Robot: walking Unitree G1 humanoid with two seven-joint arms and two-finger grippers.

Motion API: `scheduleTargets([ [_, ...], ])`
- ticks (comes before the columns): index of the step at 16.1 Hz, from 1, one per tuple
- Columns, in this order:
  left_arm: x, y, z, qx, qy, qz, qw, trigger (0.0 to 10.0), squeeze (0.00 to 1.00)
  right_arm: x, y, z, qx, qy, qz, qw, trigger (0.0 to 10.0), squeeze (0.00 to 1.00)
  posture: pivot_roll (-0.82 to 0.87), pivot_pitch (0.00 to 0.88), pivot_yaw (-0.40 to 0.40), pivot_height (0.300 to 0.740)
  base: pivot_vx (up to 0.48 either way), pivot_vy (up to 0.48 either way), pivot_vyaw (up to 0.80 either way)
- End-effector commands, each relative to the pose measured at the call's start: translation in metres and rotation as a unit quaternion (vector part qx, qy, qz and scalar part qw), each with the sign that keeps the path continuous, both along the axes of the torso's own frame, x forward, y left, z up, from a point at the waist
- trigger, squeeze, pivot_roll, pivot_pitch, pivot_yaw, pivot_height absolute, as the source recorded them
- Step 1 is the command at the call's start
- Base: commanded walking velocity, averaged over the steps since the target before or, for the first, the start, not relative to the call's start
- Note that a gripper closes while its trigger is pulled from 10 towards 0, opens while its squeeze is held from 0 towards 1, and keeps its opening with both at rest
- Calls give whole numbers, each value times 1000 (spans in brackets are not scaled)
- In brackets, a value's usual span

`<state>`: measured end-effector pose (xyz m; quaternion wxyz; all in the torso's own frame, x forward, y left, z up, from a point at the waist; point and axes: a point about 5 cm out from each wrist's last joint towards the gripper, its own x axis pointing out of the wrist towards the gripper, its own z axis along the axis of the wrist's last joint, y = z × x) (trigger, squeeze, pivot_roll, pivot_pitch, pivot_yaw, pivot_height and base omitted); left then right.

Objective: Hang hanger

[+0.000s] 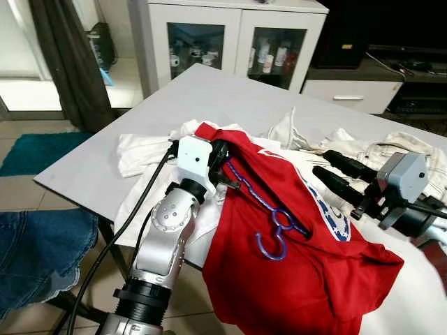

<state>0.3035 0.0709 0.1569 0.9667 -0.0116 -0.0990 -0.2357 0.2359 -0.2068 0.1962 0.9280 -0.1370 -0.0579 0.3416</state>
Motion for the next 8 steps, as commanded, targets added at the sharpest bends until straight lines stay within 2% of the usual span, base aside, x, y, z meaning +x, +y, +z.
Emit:
scheduleTargets([
  [1,1,-3,3,3,-1,-5,1000,10000,0,-2,0,6,4,-13,-4,1000,10000,0,-53,0,-44,740,0,0,0],
  [4,1,-4,3,7,-1,-8,1000,10000,0,-3,6,7,16,-11,-2,1000,10000,0,-55,0,-42,740,0,0,800],
  [8,1,-4,3,9,-1,-7,1000,10000,0,1,2,9,19,-12,-17,1000,10000,0,-55,0,-43,740,0,0,800],
])
